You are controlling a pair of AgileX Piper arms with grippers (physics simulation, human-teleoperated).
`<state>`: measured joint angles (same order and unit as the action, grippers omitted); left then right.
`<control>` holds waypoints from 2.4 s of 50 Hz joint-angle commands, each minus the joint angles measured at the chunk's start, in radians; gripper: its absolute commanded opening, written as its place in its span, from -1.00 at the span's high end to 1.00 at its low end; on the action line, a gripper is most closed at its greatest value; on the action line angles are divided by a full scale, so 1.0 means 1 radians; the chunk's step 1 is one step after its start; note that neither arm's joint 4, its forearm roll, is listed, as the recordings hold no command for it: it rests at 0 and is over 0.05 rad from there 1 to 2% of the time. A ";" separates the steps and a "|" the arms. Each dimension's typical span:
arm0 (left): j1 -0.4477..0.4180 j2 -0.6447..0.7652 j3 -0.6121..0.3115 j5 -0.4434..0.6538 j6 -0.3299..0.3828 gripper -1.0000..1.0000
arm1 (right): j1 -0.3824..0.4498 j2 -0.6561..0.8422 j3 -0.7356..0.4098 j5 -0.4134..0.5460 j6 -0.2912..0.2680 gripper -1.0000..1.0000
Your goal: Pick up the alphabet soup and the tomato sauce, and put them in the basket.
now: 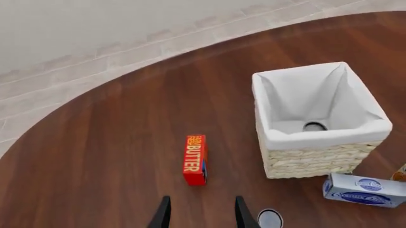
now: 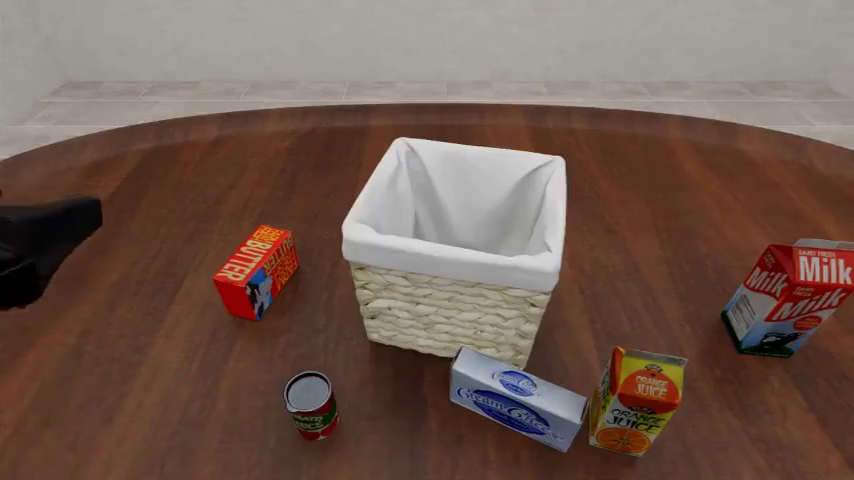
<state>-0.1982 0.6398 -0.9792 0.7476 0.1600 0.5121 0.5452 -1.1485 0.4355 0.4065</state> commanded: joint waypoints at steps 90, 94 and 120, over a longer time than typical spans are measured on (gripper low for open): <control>-0.412 0.523 0.117 -0.051 -0.028 -1.00 | -0.003 -0.009 -0.028 0.019 -0.014 -1.00; -0.413 0.538 0.132 -0.069 -0.026 -1.00 | -0.003 -0.009 -0.025 0.017 -0.014 -1.00; -0.421 0.603 0.209 -0.167 -0.043 -1.00 | -0.007 -0.008 -0.024 0.021 -0.015 -1.00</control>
<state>-0.6189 1.2235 -0.7954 0.6117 0.1206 0.5060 0.5370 -1.1711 0.4536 0.3925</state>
